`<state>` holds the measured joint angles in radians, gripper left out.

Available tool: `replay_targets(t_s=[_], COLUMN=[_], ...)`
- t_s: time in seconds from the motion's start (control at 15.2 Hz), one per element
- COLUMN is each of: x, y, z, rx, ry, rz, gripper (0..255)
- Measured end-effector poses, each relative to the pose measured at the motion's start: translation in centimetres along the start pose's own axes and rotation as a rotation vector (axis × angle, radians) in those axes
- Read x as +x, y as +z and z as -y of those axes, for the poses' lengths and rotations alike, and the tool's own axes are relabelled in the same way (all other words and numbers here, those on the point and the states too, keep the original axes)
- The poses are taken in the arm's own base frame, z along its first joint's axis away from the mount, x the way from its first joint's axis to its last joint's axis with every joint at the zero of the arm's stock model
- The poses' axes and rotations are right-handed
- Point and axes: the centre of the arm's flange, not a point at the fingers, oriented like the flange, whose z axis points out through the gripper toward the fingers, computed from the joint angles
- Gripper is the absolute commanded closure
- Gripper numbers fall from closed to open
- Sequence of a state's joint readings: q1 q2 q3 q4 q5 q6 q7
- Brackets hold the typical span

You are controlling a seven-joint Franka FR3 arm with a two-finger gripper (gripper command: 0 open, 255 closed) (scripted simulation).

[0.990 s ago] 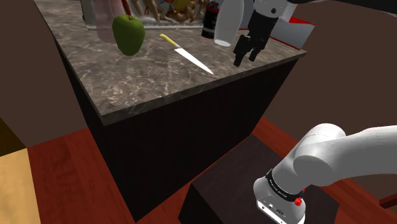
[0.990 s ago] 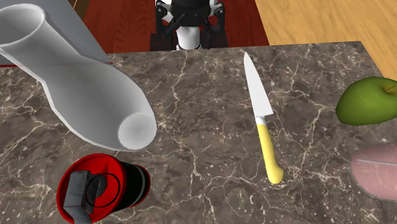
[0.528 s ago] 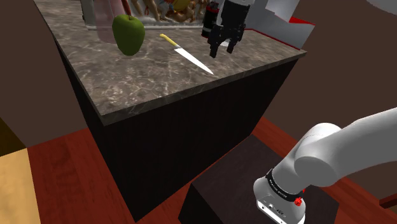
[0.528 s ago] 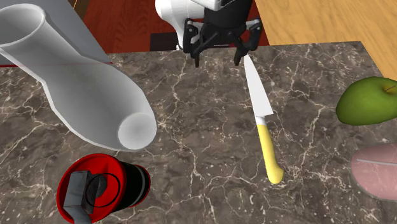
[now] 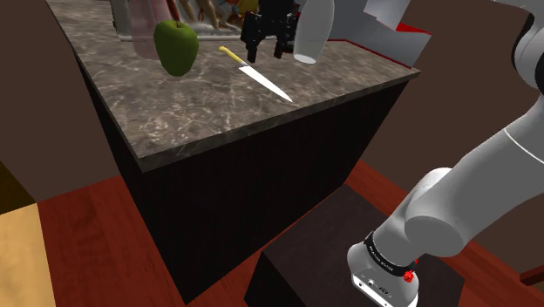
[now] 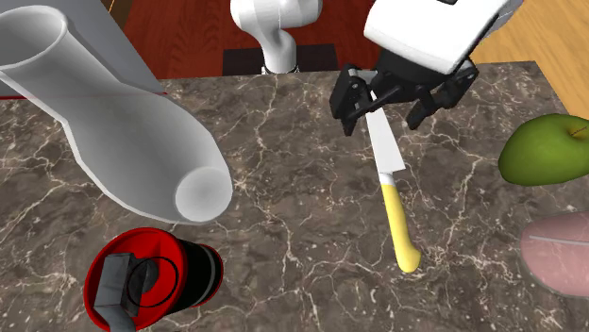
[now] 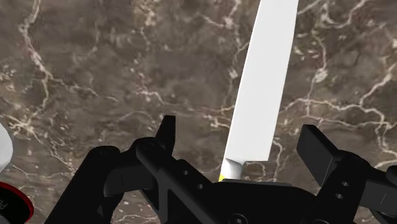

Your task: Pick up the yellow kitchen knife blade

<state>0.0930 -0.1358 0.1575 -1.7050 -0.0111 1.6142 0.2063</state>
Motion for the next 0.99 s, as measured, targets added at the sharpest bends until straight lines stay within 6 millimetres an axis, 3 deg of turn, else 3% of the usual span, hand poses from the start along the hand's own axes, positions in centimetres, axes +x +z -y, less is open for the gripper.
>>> replay_targets(t_s=[0.13,0.66,0.73,0.99], x=[1.4,1.9,1.9,1.8], y=[-0.1,3.5,3.6,3.4], z=[1.5,1.9,1.9,2.3], rx=[0.005,0.007,0.007,0.013], ry=[-0.006,-0.007,-0.007,-0.011], rz=[0.003,0.004,0.004,-0.005], gripper=[0,0,255,255])
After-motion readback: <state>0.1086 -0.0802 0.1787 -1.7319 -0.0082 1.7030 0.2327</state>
